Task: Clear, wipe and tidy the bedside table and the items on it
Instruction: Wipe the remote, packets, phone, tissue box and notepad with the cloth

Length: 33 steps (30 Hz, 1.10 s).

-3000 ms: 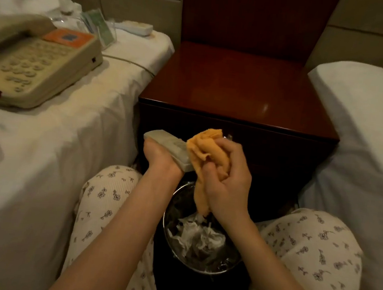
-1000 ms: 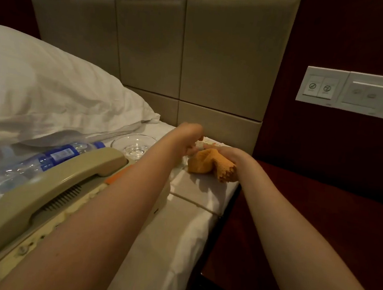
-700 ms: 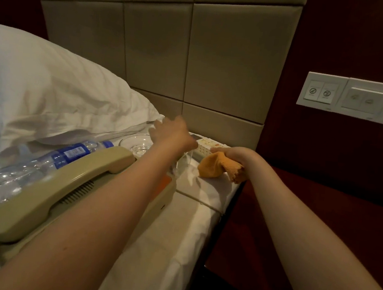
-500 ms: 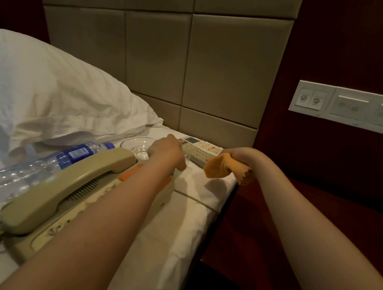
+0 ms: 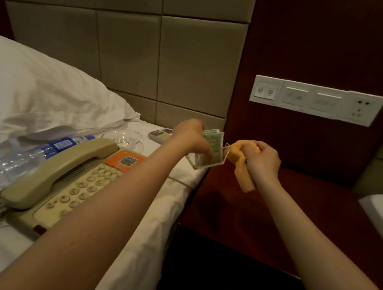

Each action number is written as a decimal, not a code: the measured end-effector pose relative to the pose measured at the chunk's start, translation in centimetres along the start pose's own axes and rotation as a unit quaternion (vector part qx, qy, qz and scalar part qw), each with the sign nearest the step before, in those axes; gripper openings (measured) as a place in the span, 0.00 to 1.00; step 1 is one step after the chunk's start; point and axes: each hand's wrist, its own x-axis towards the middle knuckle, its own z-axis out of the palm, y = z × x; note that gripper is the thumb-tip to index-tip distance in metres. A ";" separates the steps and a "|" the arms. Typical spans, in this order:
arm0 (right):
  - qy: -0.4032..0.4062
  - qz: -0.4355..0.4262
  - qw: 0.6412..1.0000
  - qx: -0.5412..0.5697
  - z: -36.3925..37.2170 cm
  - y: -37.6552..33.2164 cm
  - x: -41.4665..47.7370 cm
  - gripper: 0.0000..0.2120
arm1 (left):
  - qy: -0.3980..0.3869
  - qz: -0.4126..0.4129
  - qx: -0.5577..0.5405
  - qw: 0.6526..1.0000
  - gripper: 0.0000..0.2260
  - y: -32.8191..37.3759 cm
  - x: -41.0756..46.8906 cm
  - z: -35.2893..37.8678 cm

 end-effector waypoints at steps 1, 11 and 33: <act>0.013 0.002 1.000 0.005 -1.2 0.5 -0.7 0.14 | -0.016 0.003 -0.012 1.000 0.29 0.2 -0.7 0.5; -0.027 0.006 1.000 -0.002 -9.5 6.5 -10.1 0.08 | -0.213 0.040 -0.180 0.959 0.19 2.5 -8.7 8.4; -0.097 0.085 0.988 -0.090 -12.6 13.7 -21.0 0.10 | -0.216 0.002 -0.289 0.932 0.28 -2.6 -22.0 17.7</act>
